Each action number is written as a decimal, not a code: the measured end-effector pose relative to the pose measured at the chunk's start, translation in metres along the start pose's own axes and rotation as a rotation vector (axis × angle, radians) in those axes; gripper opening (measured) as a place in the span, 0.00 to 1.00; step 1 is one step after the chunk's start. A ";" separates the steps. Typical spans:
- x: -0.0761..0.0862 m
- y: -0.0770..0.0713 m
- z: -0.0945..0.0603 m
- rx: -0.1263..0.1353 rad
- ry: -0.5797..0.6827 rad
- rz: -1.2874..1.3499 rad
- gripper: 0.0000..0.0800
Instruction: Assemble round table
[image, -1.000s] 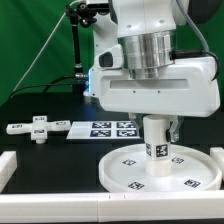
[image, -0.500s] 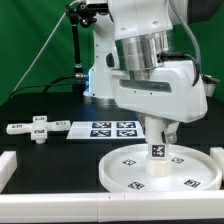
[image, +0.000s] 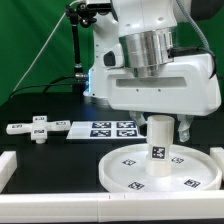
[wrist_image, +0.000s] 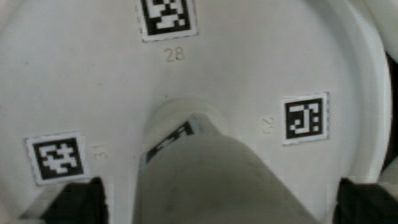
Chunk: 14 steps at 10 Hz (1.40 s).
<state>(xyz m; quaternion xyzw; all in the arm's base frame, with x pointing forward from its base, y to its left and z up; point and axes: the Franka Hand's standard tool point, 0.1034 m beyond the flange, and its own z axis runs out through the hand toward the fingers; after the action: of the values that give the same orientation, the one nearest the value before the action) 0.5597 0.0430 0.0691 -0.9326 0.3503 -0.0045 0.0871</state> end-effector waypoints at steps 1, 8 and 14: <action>0.000 -0.001 -0.003 0.003 0.003 -0.045 0.81; 0.001 -0.005 -0.004 -0.039 0.011 -0.750 0.81; 0.003 -0.003 -0.004 -0.051 -0.002 -1.158 0.81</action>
Offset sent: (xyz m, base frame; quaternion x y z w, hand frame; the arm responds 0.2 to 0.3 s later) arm 0.0000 0.0000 0.0000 0.0000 0.0000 -0.1938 0.9810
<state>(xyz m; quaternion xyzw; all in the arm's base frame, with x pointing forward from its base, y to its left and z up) 0.5639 0.0424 0.0739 -0.9740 -0.2172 -0.0420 0.0482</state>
